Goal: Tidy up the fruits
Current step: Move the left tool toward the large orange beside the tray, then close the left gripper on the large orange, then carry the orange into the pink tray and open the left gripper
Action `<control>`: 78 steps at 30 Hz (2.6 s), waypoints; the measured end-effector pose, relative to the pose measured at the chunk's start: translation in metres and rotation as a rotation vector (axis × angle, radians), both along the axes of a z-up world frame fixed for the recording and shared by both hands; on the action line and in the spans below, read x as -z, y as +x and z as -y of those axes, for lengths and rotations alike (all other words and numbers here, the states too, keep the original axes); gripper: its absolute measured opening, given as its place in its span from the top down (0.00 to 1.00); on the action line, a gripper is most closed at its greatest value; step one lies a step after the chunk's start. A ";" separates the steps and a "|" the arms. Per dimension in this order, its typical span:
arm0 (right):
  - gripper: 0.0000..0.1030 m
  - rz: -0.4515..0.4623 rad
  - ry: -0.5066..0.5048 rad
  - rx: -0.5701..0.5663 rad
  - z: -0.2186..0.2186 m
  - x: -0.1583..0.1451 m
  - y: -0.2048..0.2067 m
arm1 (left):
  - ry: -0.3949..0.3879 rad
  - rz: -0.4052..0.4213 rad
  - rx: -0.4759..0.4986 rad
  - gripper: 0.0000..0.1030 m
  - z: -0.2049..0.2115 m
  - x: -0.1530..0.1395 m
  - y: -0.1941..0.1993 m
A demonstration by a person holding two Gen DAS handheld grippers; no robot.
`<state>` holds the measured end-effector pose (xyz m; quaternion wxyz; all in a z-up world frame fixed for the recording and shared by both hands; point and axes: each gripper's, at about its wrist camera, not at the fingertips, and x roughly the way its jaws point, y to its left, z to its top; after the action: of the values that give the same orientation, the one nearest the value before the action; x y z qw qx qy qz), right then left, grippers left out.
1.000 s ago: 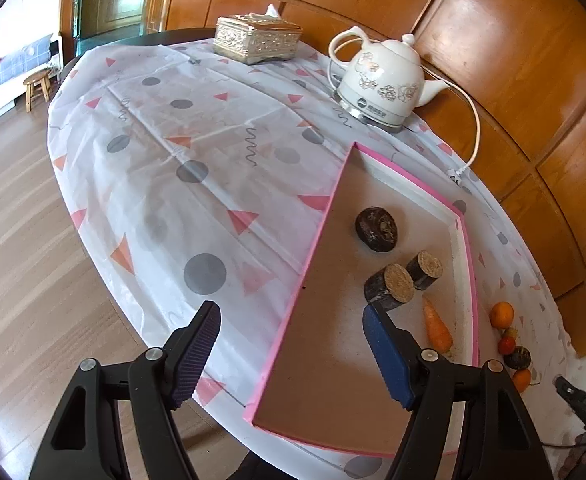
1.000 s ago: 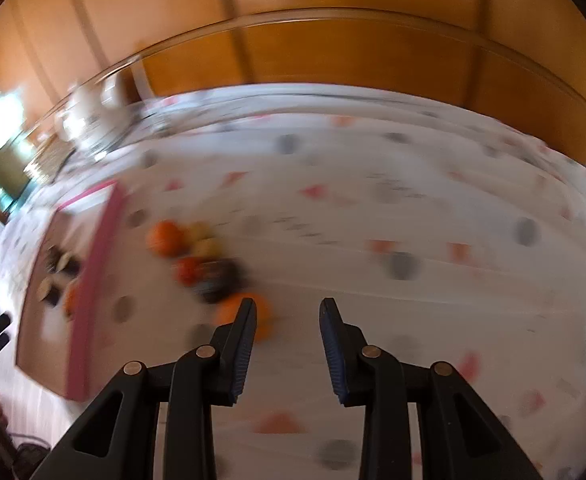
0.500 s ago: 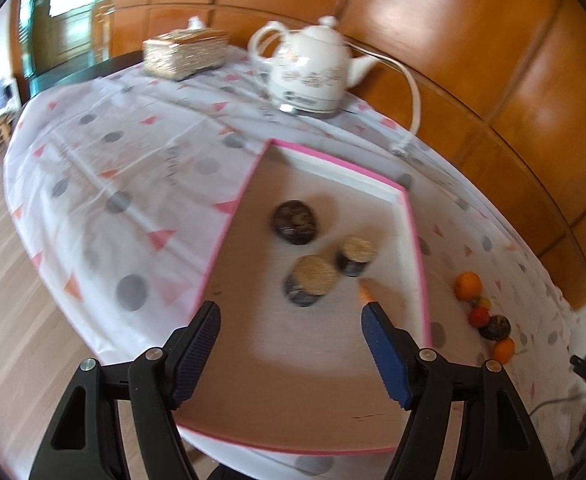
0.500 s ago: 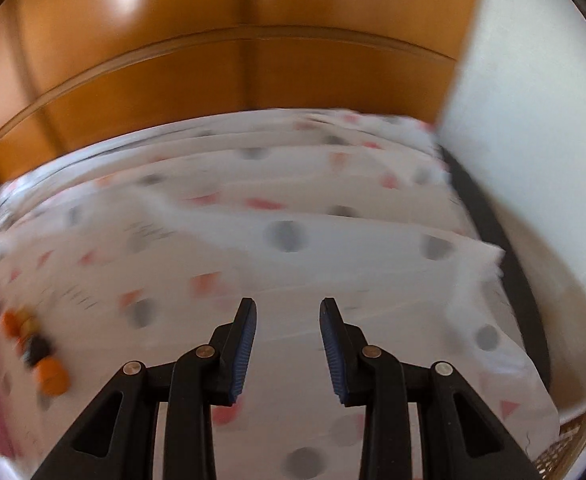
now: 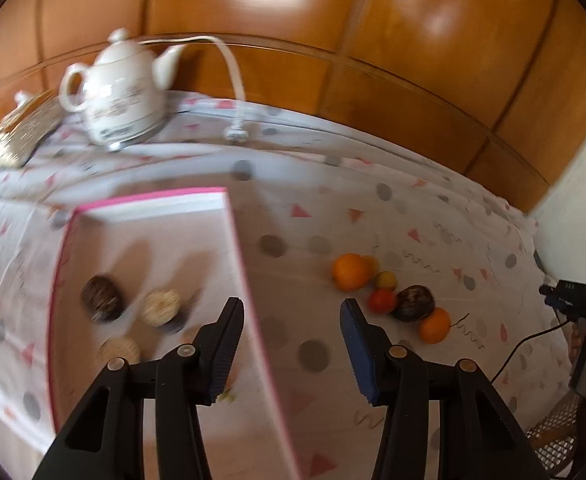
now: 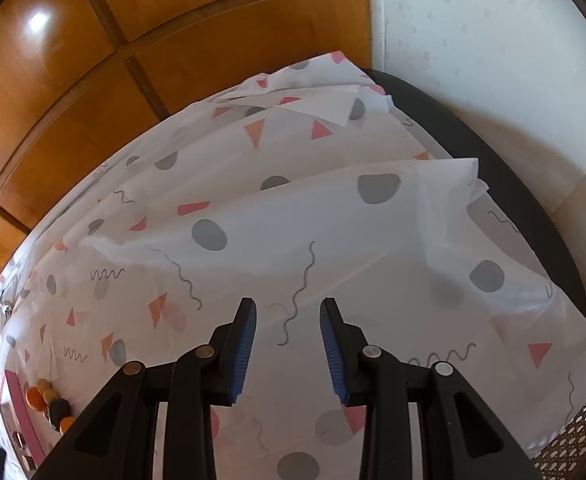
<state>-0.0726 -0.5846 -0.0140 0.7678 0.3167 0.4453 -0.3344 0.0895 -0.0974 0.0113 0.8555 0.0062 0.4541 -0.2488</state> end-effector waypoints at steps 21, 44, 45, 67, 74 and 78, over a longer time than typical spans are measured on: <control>0.68 0.007 0.075 -0.048 0.000 0.009 0.007 | 0.190 -0.049 0.248 0.55 0.129 0.040 0.067; 0.68 -0.009 0.091 -0.062 0.000 0.016 0.010 | 0.045 -0.235 0.175 0.42 0.098 0.083 0.065; 0.68 -0.008 0.092 -0.061 0.000 0.016 0.010 | 0.036 -0.234 0.169 0.42 0.095 0.082 0.064; 0.68 -0.012 0.079 -0.058 -0.001 0.014 0.006 | -0.018 -0.128 0.054 0.63 0.040 0.047 0.017; 0.68 0.008 0.087 -0.025 0.001 0.012 -0.001 | -0.080 -0.064 0.013 0.63 0.021 0.018 0.009; 0.68 0.006 0.082 -0.028 0.000 0.012 0.000 | -0.135 -0.020 -0.038 0.63 -0.005 -0.008 0.005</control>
<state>-0.0729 -0.5849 -0.0258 0.7601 0.3427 0.4609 -0.3039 0.0949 -0.0924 0.0190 0.8540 -0.0627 0.4446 -0.2628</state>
